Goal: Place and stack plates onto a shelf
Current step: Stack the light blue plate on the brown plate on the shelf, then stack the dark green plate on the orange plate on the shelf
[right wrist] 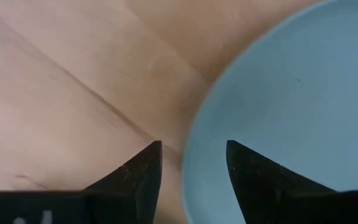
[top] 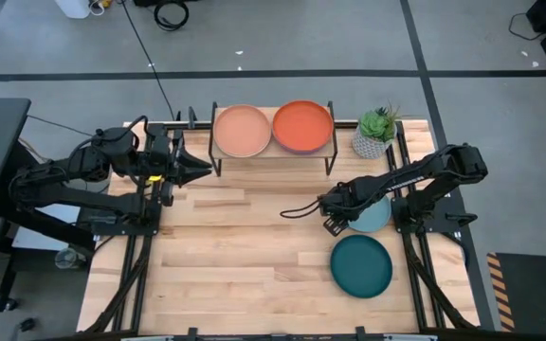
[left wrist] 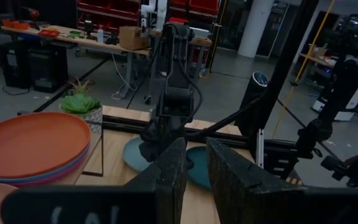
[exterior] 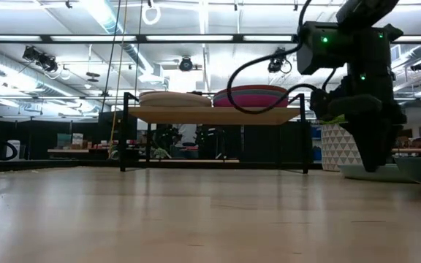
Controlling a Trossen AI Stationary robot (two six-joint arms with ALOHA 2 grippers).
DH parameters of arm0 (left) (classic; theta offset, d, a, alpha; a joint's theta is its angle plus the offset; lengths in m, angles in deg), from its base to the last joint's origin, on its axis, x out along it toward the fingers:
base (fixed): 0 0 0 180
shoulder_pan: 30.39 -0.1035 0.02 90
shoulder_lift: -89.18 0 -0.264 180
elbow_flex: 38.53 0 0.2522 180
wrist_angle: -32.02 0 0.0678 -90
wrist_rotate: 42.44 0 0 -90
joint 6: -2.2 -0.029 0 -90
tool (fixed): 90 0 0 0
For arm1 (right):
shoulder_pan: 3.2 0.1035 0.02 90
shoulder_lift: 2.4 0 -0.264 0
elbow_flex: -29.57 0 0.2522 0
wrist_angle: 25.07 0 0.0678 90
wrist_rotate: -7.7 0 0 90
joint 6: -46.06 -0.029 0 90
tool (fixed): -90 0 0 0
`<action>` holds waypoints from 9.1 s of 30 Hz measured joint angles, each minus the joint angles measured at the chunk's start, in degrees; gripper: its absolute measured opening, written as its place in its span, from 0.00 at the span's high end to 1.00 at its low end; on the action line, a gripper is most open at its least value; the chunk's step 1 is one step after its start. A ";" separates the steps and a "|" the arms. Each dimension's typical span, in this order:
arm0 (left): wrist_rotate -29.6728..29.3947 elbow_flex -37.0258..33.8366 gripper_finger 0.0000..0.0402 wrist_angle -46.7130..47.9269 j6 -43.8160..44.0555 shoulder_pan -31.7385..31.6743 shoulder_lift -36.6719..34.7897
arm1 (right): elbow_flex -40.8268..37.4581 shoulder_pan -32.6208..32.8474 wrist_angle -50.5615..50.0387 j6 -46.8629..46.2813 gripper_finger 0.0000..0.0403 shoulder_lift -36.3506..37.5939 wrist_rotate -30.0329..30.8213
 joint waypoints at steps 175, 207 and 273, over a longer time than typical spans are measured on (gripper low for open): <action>-20.21 0.00 0.82 26.03 13.64 -0.02 -2.21 | 74.73 -18.31 -2.40 82.25 0.65 -31.98 5.68; -20.26 0.00 0.82 25.90 8.41 -0.02 -2.21 | 74.75 -8.53 -26.79 55.89 0.58 -22.43 -11.26; -13.77 0.00 0.82 30.71 7.50 0.02 -2.23 | 4.81 8.03 -9.59 47.57 0.73 -6.56 -13.73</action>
